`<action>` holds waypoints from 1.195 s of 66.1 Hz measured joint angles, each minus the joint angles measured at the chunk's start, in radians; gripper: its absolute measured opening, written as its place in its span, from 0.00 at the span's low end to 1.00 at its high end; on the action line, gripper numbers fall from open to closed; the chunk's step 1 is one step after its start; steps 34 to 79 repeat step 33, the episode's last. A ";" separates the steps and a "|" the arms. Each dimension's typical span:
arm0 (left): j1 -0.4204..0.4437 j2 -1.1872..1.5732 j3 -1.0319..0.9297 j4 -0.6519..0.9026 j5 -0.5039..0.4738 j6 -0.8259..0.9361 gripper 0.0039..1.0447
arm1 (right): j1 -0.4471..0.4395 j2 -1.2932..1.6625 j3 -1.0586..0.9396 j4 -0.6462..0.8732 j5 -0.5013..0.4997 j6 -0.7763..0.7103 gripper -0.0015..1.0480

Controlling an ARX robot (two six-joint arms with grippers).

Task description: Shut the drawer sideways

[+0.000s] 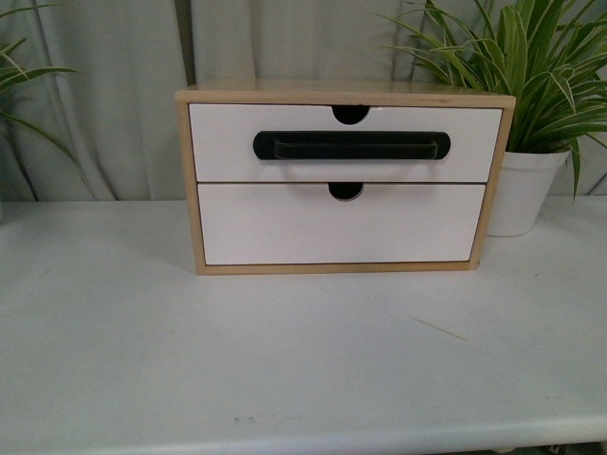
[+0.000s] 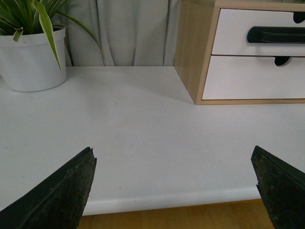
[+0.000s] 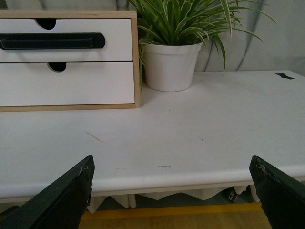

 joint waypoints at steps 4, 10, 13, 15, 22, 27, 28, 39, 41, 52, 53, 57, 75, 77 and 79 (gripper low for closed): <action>0.000 0.000 0.000 0.000 0.000 0.000 0.95 | 0.000 0.000 0.000 0.000 0.000 0.000 0.91; 0.000 0.000 0.000 0.000 0.000 0.000 0.95 | 0.000 0.000 0.000 0.000 0.000 0.000 0.91; 0.000 0.000 0.000 0.000 0.000 0.000 0.95 | 0.000 0.000 0.000 0.000 0.000 0.000 0.91; 0.000 0.000 0.000 0.000 0.000 0.000 0.95 | 0.000 0.000 0.000 0.000 0.000 0.000 0.91; 0.000 0.000 0.000 0.000 0.000 0.000 0.95 | 0.000 0.000 0.000 0.000 0.000 0.000 0.91; 0.000 0.000 0.000 0.000 0.000 0.000 0.95 | 0.000 0.000 0.000 0.000 0.000 0.000 0.91; 0.000 0.000 0.000 0.000 0.000 0.000 0.95 | 0.000 0.000 0.000 0.000 0.000 0.000 0.91; 0.000 0.000 0.000 0.000 0.000 0.000 0.95 | 0.000 0.000 0.000 0.000 0.000 0.000 0.91; 0.000 0.000 0.000 0.000 0.000 0.000 0.95 | 0.000 0.000 0.000 0.000 0.000 0.000 0.91; 0.000 0.000 0.000 0.000 0.000 0.000 0.95 | 0.000 0.000 0.000 0.000 0.000 0.000 0.91; 0.000 0.000 0.000 0.000 0.000 0.000 0.95 | 0.000 0.000 0.000 0.000 0.000 0.000 0.91; 0.000 0.000 0.000 0.000 0.000 0.000 0.95 | 0.000 0.000 0.000 0.000 0.000 0.000 0.91; 0.000 0.000 0.000 0.000 0.000 0.000 0.95 | 0.000 0.000 0.000 0.000 0.000 0.000 0.91; 0.000 0.000 0.000 0.000 0.000 0.000 0.95 | 0.000 0.000 0.000 0.000 0.000 0.000 0.91; 0.000 0.000 0.000 0.000 0.000 0.000 0.95 | 0.000 0.000 0.000 0.000 0.000 0.000 0.91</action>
